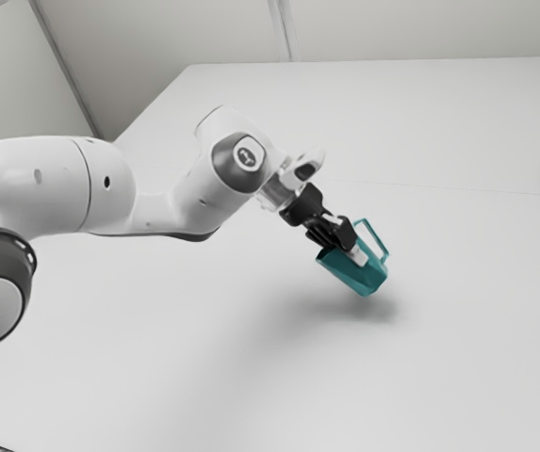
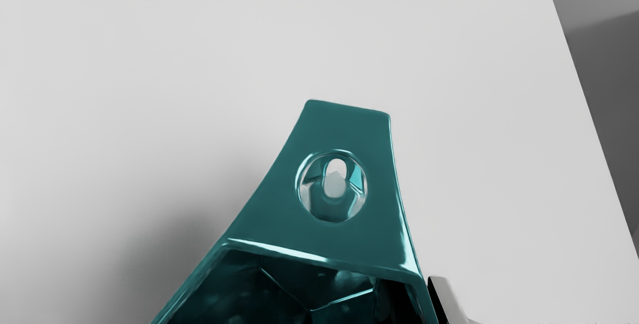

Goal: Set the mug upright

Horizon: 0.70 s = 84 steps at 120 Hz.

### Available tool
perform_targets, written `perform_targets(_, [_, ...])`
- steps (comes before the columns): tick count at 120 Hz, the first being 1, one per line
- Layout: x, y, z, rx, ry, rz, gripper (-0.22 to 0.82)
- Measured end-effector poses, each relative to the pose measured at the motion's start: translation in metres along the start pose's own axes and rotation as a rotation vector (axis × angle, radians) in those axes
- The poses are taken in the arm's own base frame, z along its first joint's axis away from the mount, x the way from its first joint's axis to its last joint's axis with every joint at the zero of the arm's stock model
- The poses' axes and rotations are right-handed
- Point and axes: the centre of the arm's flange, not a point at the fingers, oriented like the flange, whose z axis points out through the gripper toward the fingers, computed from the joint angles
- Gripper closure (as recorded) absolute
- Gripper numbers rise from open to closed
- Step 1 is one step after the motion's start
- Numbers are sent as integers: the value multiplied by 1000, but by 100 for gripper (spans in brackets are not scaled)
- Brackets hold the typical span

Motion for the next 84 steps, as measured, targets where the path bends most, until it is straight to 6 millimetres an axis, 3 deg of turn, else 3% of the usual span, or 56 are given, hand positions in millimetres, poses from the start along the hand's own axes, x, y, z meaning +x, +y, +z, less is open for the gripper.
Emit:
perform_targets(28, [-3, -23, -44, 161, -30, 36, 78])
perform_targets(56, [-11, -61, -85, 344, -80, 49, 78])
perform_targets(84, [-21, -96, -109, 487, -143, 49, 78])
